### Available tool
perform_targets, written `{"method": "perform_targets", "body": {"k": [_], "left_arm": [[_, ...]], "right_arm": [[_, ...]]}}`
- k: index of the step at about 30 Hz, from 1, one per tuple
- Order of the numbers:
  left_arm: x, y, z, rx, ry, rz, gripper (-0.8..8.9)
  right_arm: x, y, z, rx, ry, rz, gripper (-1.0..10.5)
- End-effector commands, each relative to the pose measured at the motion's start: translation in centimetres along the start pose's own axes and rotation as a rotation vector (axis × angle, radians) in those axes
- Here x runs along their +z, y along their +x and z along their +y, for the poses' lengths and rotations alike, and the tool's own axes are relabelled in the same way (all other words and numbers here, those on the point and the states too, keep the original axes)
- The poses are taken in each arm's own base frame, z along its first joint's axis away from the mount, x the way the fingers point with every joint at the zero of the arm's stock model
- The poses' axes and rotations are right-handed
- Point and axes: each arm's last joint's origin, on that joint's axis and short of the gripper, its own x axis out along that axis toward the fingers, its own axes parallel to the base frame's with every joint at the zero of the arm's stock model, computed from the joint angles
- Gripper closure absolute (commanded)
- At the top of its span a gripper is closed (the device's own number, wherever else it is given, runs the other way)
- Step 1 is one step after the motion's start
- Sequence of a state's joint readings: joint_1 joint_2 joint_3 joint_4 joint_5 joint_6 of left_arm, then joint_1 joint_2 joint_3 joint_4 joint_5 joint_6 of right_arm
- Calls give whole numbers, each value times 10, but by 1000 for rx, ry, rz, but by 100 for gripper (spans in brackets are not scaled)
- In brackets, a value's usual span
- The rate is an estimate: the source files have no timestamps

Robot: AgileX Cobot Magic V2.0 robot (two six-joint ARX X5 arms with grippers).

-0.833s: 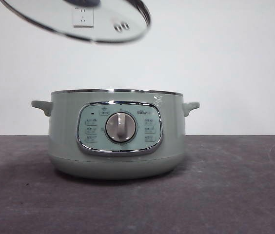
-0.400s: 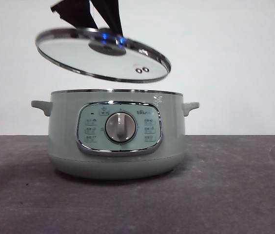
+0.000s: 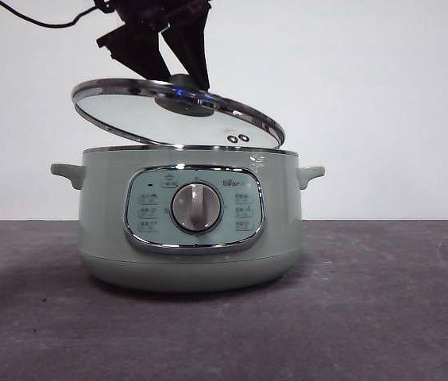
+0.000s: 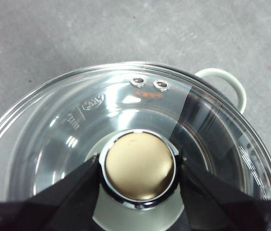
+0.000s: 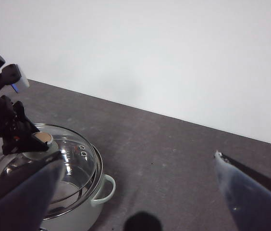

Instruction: Pick up the egg,open the lid,put the egg in the pot,close the lid

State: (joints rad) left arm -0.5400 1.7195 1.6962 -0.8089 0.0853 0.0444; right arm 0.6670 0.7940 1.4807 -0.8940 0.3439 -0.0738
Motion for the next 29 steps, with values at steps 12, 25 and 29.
{"method": "perform_targets", "body": {"k": [12, 25, 29], "left_arm": [[8, 13, -5, -42, -17, -52, 822], [2, 20, -5, -30, -34, 16, 822], [1, 20, -5, -30, -35, 27, 822]], "right_arm": [[-1, 0, 0, -2, 13, 0, 351], [-2, 0, 0, 3, 8, 13, 351], [-2, 0, 0, 5, 8, 14, 351]]}}
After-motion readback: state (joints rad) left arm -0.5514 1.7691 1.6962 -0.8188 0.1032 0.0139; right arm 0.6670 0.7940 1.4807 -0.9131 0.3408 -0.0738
